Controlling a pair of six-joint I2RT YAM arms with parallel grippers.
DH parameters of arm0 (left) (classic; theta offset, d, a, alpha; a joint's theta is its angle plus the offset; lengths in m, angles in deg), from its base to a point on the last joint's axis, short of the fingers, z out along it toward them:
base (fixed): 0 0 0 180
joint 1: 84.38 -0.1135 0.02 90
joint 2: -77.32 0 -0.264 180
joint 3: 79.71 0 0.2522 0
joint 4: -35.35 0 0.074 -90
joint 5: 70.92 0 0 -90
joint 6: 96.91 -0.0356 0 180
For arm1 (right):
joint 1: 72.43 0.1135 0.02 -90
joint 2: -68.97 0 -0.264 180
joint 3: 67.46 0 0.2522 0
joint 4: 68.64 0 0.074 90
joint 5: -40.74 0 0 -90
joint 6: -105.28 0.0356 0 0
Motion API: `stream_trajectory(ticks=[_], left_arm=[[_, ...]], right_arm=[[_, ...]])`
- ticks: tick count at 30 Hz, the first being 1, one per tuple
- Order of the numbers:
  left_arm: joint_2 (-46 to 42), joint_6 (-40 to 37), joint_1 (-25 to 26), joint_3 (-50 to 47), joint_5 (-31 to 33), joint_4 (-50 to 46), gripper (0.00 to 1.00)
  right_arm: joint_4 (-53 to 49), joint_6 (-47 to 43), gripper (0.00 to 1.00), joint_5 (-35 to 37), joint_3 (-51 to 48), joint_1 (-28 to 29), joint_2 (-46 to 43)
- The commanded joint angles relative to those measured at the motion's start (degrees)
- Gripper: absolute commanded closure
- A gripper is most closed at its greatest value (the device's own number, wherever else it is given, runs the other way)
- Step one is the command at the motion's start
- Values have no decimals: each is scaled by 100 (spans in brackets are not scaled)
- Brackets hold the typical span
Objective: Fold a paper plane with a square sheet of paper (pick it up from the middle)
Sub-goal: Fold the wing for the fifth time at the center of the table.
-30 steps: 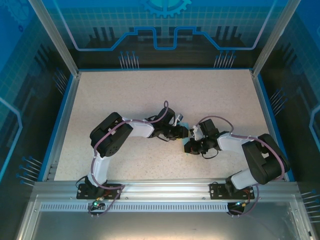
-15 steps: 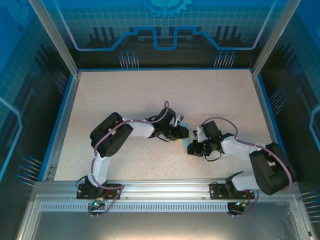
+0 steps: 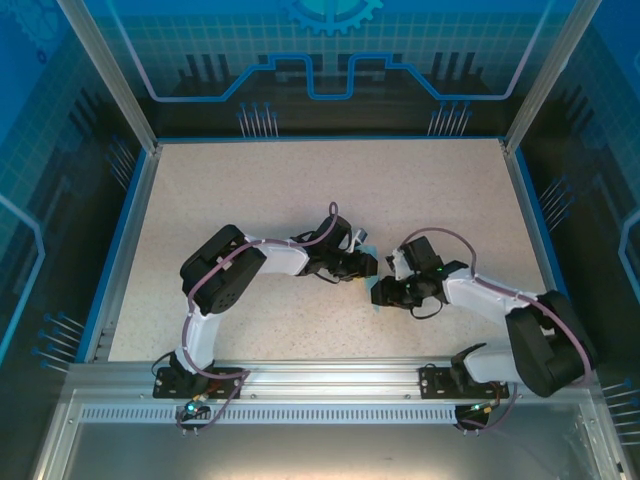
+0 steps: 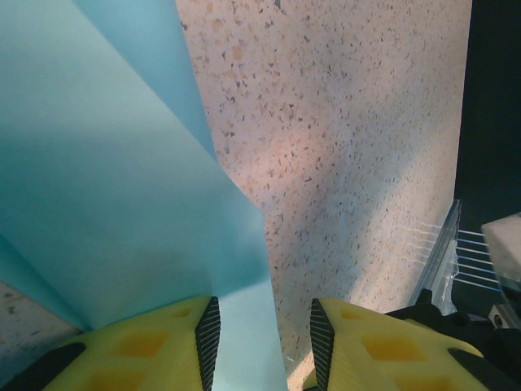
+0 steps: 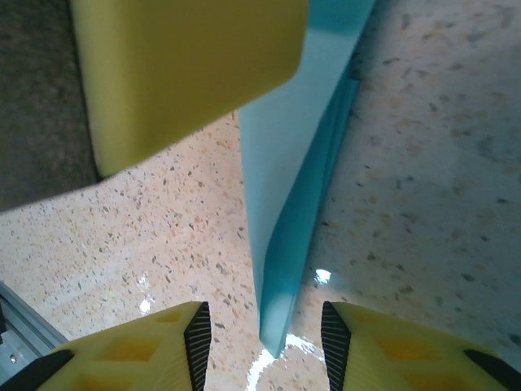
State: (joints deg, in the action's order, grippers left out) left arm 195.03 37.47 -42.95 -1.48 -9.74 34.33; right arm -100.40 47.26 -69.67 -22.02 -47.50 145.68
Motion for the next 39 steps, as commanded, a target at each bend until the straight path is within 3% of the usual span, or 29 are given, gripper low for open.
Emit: stream_trajectory(ticks=[1,7,25,29,32,39], left_arm=[[107,-175,6,127,-3,-242,61],[86,-175,7,110,-13,-237,61],[46,-176,9,95,-2,-254,61],[50,-185,13,110,-6,-271,61],[49,-177,6,104,-14,-272,61],[33,-201,10,107,-32,-302,61]], right_arm=[[-12,-112,56,-35,245,131,307],[-67,-228,64,85,213,170,628],[133,-90,90,-51,-276,170,479],[95,-96,90,-49,-274,170,478],[13,-99,84,-38,-261,179,423],[-378,104,81,345,-80,110,-444]])
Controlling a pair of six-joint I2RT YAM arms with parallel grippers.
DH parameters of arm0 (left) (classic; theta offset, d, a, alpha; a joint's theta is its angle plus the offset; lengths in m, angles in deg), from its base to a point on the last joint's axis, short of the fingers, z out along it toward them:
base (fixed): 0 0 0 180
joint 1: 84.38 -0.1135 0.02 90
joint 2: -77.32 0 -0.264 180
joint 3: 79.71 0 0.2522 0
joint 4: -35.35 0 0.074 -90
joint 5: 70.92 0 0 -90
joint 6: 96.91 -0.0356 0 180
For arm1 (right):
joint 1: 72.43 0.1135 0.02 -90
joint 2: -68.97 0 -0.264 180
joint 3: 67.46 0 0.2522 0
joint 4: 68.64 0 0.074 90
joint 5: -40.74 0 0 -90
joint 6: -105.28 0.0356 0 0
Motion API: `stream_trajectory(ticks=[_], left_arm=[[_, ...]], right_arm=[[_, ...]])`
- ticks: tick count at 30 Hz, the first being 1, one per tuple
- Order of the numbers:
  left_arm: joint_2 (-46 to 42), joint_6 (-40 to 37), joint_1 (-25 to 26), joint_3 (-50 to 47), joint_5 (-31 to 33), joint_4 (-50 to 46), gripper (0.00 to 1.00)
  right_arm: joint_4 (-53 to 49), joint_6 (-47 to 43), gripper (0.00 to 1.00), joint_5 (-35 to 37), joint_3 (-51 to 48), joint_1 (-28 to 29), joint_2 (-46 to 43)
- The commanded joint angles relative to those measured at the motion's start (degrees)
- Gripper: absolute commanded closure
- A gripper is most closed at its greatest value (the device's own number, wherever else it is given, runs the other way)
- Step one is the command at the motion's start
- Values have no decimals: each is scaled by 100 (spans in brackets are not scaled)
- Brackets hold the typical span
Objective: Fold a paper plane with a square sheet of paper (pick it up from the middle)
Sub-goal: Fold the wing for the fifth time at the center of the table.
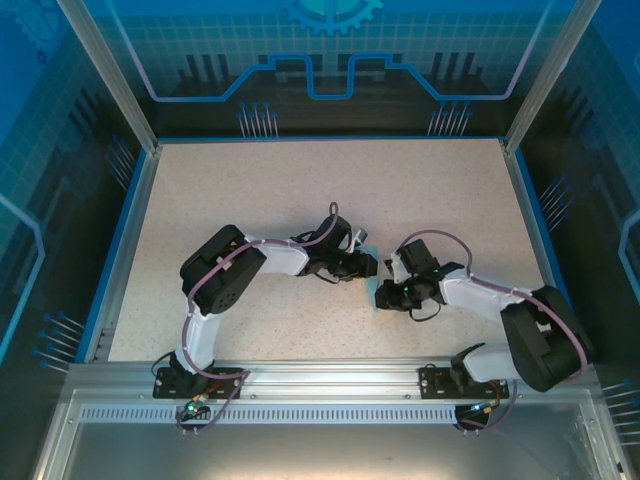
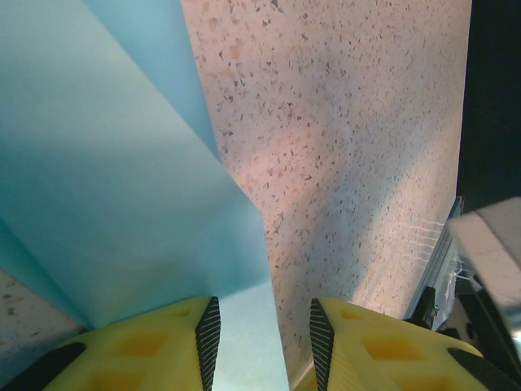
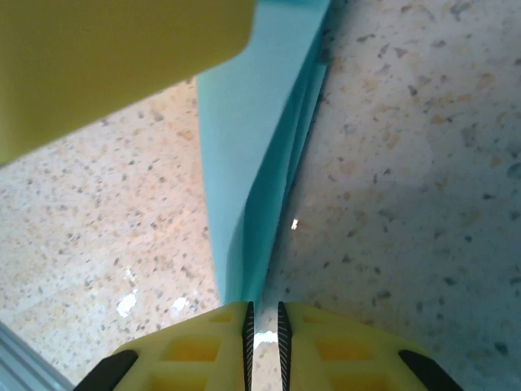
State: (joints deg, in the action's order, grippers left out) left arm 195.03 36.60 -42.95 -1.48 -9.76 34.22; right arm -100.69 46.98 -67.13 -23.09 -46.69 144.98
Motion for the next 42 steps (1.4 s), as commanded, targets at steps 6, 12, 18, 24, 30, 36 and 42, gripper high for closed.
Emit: stream_trajectory(ticks=[6,12,18,24,30,36,42], left_arm=[[41,-114,14,111,-33,-298,61],[41,-115,13,136,-17,-309,61],[50,-166,17,162,-29,-390,61],[72,-202,6,189,-12,-449,61],[77,-236,15,197,-15,-512,61],[77,-222,8,198,-32,-526,61],[67,-149,14,206,-52,-454,61]], right_arm=[[104,231,89,-752,118,17,-597],[542,226,90,-1245,244,150,219],[163,149,91,-610,72,85,564],[317,352,91,-709,-397,56,499],[325,475,92,-854,-740,-200,212],[-90,383,81,-638,-464,-310,-901],[71,137,57,108,-175,-306,-854]])
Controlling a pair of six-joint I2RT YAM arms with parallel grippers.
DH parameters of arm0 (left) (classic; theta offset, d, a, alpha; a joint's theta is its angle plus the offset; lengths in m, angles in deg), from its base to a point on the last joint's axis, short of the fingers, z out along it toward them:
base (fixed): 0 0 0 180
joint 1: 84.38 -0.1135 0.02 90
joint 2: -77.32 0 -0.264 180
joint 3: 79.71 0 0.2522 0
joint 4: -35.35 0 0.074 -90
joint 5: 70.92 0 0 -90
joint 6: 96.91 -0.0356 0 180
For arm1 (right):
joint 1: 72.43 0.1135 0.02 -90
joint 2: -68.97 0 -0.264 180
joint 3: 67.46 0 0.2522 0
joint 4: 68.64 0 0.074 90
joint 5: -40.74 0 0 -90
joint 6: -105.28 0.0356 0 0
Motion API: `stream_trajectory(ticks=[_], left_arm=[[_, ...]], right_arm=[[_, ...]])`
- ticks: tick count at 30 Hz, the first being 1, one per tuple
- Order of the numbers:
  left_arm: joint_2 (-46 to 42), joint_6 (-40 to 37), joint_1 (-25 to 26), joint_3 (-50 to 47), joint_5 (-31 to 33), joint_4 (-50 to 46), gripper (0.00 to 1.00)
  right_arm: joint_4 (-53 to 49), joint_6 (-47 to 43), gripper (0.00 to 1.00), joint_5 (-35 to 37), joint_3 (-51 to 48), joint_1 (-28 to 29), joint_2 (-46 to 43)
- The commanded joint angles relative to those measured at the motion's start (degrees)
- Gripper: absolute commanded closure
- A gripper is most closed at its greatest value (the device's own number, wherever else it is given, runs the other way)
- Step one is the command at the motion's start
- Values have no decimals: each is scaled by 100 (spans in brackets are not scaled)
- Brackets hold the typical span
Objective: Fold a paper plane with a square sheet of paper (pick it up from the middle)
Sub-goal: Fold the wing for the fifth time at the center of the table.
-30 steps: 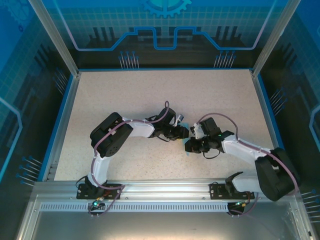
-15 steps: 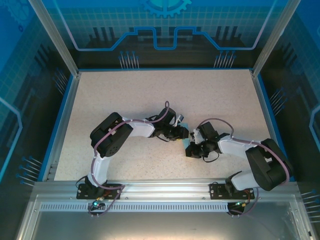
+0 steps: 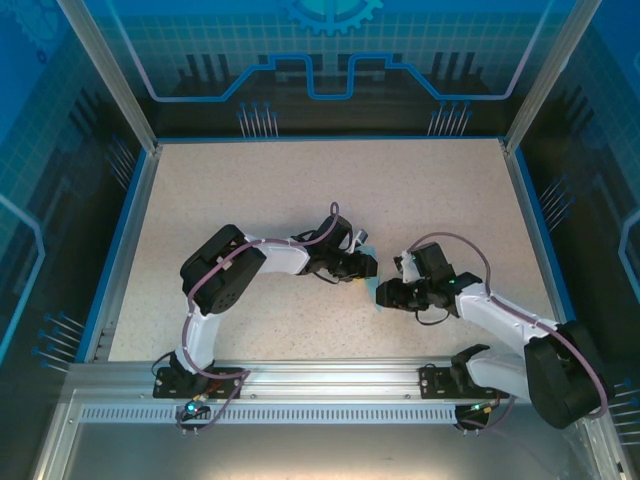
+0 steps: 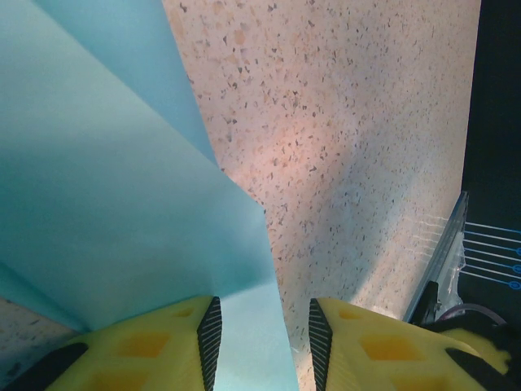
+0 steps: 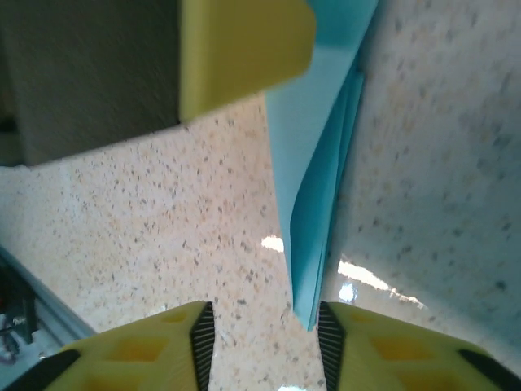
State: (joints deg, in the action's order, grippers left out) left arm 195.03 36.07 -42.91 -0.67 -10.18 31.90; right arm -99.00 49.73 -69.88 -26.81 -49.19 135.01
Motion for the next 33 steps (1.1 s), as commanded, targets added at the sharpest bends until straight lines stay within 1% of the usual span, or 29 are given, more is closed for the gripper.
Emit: stream_trajectory(ticks=[1,10,24,27,29,31,33], left_arm=[[63,-97,8,137,-11,-230,61],[38,-11,11,176,-45,-168,61],[8,91,12,178,-72,-56,61],[-18,96,7,183,-72,-42,61],[-59,96,6,195,-63,-64,60],[-133,65,1,218,-45,-117,60],[-220,1,-4,272,-31,-226,59]], right_arm=[[-129,-158,58,433,310,-57,223],[412,-210,55,216,583,-105,997],[814,-307,59,336,630,-137,1715],[864,-285,66,450,530,-161,1862],[847,-284,78,497,465,-171,1930],[972,-213,82,465,349,-182,1921],[974,-196,83,392,332,-179,1951]])
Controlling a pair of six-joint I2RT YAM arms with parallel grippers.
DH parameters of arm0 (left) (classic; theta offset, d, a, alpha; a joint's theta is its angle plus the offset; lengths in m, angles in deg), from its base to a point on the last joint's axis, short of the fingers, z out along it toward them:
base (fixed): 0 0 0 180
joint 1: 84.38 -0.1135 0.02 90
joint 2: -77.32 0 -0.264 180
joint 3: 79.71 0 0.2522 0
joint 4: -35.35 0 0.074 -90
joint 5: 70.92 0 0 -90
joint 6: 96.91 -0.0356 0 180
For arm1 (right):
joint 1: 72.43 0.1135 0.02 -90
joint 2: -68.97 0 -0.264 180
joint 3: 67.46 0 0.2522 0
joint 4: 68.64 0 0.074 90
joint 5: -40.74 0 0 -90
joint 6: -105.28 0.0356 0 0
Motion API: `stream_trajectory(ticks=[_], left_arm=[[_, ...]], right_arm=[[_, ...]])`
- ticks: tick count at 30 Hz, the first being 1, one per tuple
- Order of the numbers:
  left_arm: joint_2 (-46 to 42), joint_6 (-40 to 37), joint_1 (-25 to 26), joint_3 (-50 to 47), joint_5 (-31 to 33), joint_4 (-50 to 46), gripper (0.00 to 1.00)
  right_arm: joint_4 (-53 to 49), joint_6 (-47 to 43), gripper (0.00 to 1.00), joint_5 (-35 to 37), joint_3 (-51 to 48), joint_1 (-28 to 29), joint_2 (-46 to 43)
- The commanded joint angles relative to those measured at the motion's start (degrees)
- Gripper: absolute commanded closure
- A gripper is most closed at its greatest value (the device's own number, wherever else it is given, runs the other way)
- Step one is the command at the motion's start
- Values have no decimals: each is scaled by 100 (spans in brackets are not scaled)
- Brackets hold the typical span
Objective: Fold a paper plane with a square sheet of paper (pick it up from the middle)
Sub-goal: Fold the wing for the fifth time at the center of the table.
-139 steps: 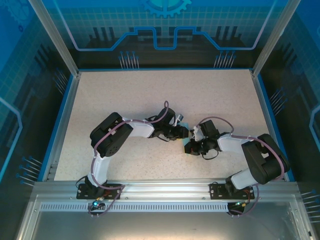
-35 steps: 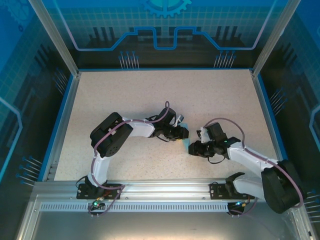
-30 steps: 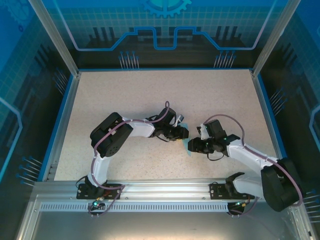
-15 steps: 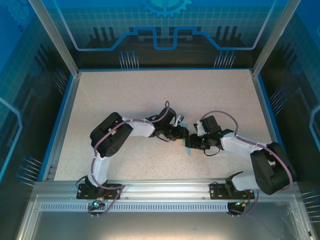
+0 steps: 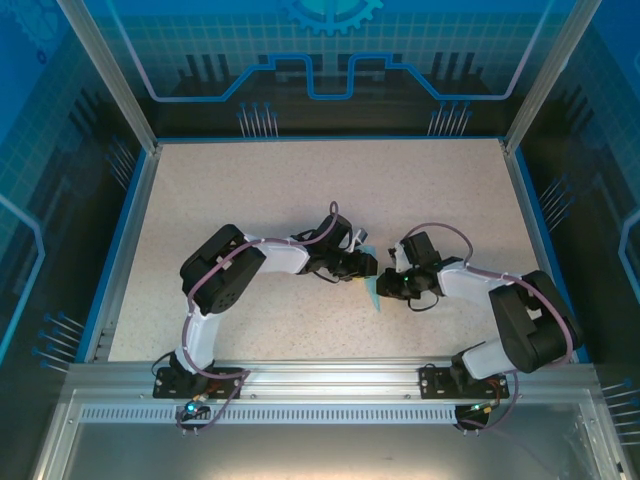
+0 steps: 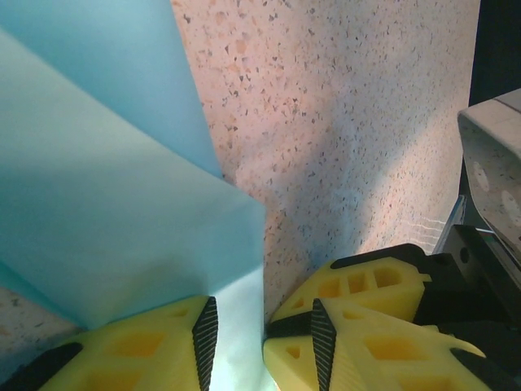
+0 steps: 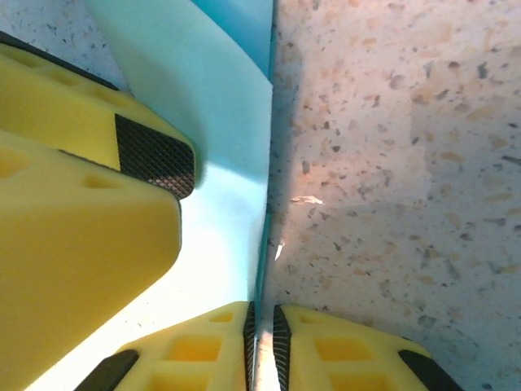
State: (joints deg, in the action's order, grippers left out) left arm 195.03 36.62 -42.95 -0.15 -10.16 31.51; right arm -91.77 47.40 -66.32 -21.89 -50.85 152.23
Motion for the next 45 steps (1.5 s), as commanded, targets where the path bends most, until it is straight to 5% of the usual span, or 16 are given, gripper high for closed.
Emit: stream_trajectory(ticks=[1,9,23,30,33,38,45], left_arm=[[-291,-55,-10,239,-47,-217,58],[-714,-186,-203,227,59,-376,53],[74,-138,-225,479,39,-304,55],[160,-143,-228,466,14,-343,56],[163,-126,-223,462,-9,-323,56],[151,-107,-225,493,-24,-318,56],[141,-108,-227,491,-40,-314,56]], right_arm=[[217,49,84,31,-139,-5,264],[135,-4,86,-4,3,-5,509],[-291,-131,85,-99,194,-31,136],[-613,-20,83,26,188,-84,-886],[-244,124,85,-545,103,-80,-1093],[523,479,92,-1352,70,60,-712],[813,552,94,-1103,159,186,52]])
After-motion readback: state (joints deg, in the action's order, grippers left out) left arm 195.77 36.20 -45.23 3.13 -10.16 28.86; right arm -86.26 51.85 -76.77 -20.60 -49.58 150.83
